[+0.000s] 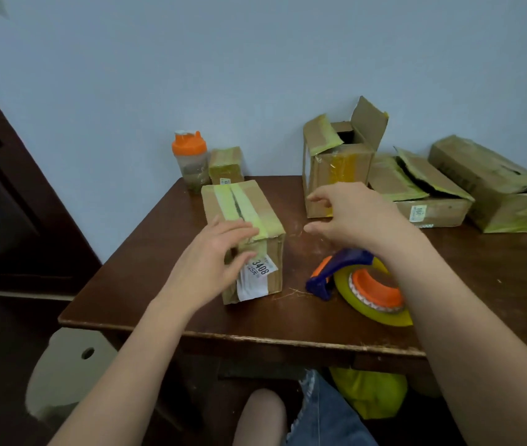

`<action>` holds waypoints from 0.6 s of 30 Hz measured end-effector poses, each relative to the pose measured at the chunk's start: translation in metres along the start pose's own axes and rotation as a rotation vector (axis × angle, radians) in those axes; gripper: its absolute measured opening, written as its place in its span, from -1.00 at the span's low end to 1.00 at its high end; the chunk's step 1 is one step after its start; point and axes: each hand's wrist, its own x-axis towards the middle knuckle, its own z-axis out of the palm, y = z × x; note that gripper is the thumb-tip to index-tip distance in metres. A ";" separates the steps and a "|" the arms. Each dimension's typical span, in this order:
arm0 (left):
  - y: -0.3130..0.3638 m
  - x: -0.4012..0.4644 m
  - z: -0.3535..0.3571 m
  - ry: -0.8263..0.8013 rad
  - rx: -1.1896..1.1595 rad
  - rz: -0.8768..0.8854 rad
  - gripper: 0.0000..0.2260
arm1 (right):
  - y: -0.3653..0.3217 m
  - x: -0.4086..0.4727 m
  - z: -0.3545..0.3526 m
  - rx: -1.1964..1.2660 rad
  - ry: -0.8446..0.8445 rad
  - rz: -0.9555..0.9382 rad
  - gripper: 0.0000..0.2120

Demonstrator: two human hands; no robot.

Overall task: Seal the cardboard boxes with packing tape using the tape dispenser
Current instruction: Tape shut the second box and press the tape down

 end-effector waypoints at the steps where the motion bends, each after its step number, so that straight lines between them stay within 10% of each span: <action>1: -0.001 0.000 0.001 -0.026 0.000 -0.004 -0.70 | 0.004 -0.004 -0.004 -0.077 -0.135 0.029 -0.36; 7: 0.003 -0.001 -0.006 -0.042 -0.030 -0.141 -0.64 | 0.021 -0.008 0.013 -0.361 -0.430 0.100 -0.27; 14: 0.029 -0.013 0.001 0.254 0.131 0.196 -0.80 | 0.024 0.000 0.012 -0.453 -0.516 0.138 -0.20; 18: 0.045 -0.022 0.016 0.075 0.117 0.294 -0.74 | 0.023 0.012 0.021 -0.492 -0.608 0.174 0.00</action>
